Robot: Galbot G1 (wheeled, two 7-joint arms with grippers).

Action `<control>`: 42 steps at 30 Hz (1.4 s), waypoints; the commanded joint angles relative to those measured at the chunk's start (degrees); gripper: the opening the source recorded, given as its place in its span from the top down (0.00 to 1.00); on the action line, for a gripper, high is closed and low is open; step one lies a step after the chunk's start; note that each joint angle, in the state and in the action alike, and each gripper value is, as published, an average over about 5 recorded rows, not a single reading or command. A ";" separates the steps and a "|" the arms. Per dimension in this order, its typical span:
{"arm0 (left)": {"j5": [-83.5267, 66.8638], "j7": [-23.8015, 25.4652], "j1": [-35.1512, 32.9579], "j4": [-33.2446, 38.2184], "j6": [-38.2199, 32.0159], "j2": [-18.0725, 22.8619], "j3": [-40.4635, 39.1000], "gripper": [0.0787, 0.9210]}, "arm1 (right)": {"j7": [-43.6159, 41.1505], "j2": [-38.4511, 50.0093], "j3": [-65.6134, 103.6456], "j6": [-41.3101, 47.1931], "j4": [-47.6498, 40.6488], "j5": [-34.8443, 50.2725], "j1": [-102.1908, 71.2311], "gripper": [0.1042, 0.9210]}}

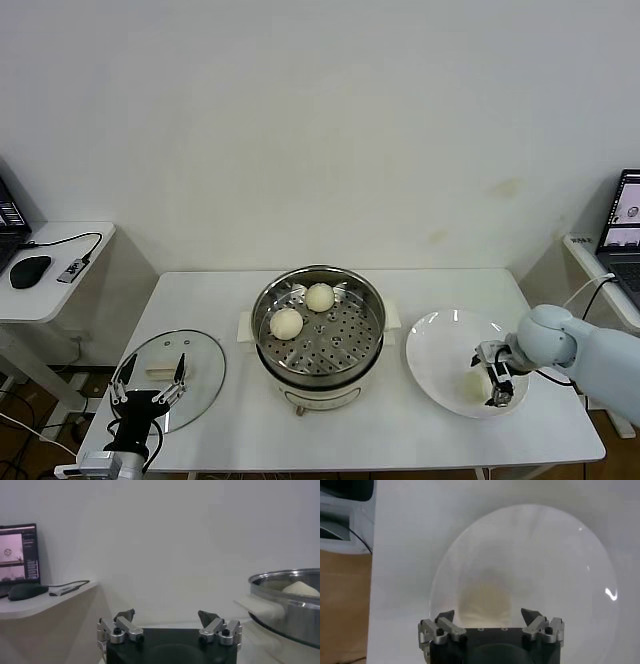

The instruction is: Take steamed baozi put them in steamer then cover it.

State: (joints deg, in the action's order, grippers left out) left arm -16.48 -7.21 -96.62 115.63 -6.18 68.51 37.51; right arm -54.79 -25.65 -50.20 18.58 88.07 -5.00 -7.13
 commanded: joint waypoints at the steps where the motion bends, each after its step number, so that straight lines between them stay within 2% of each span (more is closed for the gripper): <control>1: 0.03 -0.05 0.26 -0.16 0.09 -0.03 -0.04 0.12 | 0.34 -1.64 2.39 -0.20 -2.73 -1.10 -2.89 0.19; 16: 0.10 -0.08 0.22 0.52 0.47 0.13 -0.02 0.12 | -1.45 -1.00 1.50 -0.23 -1.76 0.99 1.18 0.43; 25: 0.01 -0.07 0.31 0.92 0.43 -0.01 0.02 0.12 | -4.91 -0.04 -1.23 -0.23 -1.15 7.42 15.09 0.44; 31: -0.16 -0.08 0.31 1.07 0.32 -0.34 0.16 0.12 | -5.51 -1.72 -9.12 -0.35 -0.89 14.80 32.17 0.44; 36: -0.31 -0.07 0.70 0.81 0.33 -0.42 0.13 0.12 | -5.14 -7.33 -17.18 -0.58 -0.76 19.72 46.42 0.44; 42: -0.47 -0.10 0.99 0.42 0.22 -0.34 0.18 0.12 | -0.62 -17.41 -21.94 -1.44 3.44 28.20 50.09 0.43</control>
State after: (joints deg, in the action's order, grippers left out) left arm -16.88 -7.31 -95.66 116.22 -5.89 68.09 37.67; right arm -58.32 -32.30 -62.43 17.98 88.22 11.53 26.78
